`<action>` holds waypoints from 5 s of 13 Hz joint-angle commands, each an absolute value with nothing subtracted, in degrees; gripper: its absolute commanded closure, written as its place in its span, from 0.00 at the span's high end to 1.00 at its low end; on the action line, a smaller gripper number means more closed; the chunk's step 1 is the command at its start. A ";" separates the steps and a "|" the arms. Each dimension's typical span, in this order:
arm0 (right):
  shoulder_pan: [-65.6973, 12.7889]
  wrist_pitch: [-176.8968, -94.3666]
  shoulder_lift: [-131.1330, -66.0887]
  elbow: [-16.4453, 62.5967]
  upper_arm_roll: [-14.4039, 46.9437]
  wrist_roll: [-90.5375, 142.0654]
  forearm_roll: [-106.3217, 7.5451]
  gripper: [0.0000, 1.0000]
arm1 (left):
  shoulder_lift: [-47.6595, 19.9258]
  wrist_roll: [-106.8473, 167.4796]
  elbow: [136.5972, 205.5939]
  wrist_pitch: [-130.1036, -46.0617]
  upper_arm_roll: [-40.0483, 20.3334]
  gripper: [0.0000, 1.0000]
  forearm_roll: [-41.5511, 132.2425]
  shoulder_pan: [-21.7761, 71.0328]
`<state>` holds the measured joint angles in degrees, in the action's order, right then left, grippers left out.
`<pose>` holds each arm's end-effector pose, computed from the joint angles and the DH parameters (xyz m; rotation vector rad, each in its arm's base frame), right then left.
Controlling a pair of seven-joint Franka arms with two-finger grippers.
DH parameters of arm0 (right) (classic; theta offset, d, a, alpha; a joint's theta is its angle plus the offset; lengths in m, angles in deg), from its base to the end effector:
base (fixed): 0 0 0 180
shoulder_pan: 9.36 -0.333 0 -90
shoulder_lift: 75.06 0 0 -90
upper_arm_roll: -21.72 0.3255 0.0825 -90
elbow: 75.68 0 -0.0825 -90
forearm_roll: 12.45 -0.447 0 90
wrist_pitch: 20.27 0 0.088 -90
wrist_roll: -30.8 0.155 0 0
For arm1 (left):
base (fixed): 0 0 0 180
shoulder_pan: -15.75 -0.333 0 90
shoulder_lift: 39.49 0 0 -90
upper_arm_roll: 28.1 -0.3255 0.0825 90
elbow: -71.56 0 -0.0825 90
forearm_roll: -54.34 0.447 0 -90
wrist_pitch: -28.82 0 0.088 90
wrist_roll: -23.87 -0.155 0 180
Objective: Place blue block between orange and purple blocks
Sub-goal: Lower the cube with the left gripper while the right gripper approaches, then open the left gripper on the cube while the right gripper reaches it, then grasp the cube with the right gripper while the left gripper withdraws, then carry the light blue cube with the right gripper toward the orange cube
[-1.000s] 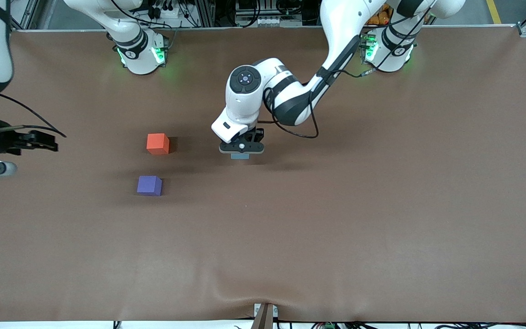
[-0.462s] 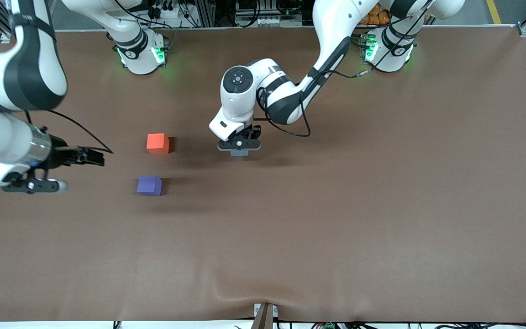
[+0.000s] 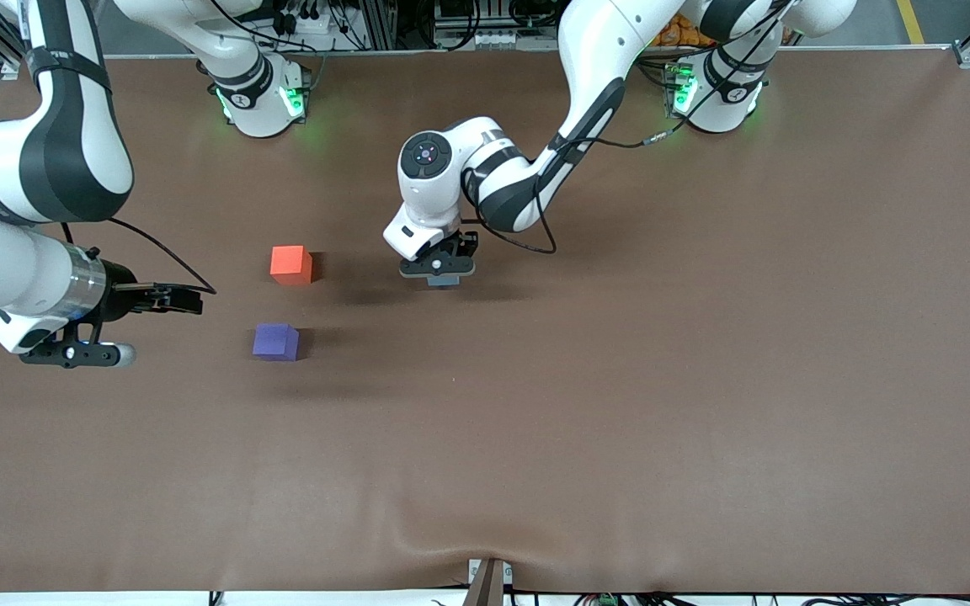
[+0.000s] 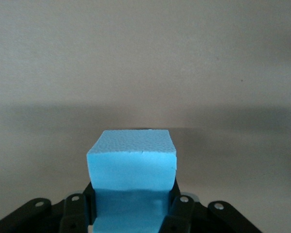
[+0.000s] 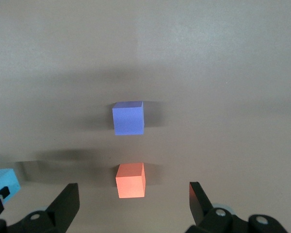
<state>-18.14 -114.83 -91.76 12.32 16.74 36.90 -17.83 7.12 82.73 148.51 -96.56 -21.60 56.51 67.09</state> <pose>0.6825 0.0639 0.4203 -3.0758 0.0837 0.2791 0.4433 -0.6717 0.1691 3.0832 0.0512 -0.0365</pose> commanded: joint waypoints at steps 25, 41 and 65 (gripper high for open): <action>-37.11 -127.64 -88.95 26.77 16.53 69.62 -19.93 1.00 | -24.62 79.62 147.76 -64.54 -31.87 1.00 57.41 56.82; -56.02 -158.08 -101.15 35.67 16.27 84.41 -18.78 1.00 | -49.33 39.16 169.03 -63.47 -31.35 1.00 56.36 26.21; -46.47 -145.97 -90.81 37.95 16.09 69.24 -13.51 0.00 | -47.05 39.07 168.33 -64.09 -30.03 1.00 56.88 26.30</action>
<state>-51.36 -148.30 -96.40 34.54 15.29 75.72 -14.18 -46.85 39.83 168.40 -64.82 -30.18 56.62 26.59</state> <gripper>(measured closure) 0.471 0.000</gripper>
